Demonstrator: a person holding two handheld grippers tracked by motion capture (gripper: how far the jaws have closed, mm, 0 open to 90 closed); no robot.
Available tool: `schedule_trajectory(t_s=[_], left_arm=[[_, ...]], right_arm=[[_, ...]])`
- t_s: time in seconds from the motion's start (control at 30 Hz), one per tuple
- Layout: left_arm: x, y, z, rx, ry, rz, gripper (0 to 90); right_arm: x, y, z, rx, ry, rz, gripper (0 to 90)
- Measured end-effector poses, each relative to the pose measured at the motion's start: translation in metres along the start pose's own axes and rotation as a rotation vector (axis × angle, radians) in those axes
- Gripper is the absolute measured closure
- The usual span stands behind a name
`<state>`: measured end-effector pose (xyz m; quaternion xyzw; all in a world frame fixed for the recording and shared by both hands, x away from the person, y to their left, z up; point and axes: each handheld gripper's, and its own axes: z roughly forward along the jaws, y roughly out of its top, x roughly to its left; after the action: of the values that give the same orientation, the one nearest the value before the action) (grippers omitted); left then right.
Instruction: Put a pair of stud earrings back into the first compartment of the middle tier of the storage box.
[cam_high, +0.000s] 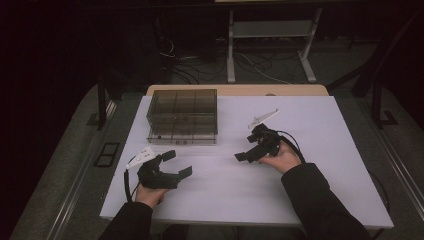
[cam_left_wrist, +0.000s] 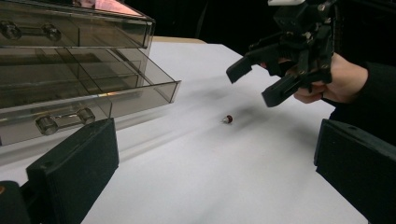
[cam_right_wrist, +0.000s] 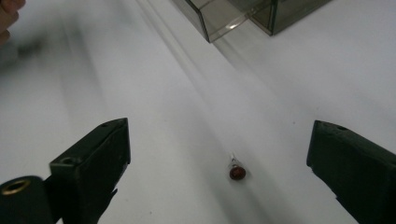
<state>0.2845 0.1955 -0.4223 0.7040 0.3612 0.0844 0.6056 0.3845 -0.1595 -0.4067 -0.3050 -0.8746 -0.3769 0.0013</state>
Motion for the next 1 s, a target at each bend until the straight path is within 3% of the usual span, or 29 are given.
schedule_trajectory(t_s=[0.07,0.13,0.2,0.33,1.0], left_arm=[[0.0,0.0,0.0,0.0,-0.002,0.0,0.0],[0.0,0.0,0.0,0.001,-0.003,0.0,0.0],[0.0,0.0,0.0,0.0,-0.003,0.0,0.0],[0.0,0.0,0.0,0.001,-0.002,0.0,0.0],[0.0,0.0,0.0,0.003,-0.004,-0.001,0.0]], right_arm=[[-0.001,-0.003,0.003,0.014,-0.014,-0.002,5.9],[-0.002,-0.005,0.005,0.022,-0.017,-0.007,15.7],[-0.003,-0.008,0.006,0.023,-0.015,-0.006,15.7],[-0.005,-0.011,0.01,0.032,-0.023,-0.005,24.3],[-0.006,-0.018,0.027,0.102,-0.063,-0.027,78.2]])
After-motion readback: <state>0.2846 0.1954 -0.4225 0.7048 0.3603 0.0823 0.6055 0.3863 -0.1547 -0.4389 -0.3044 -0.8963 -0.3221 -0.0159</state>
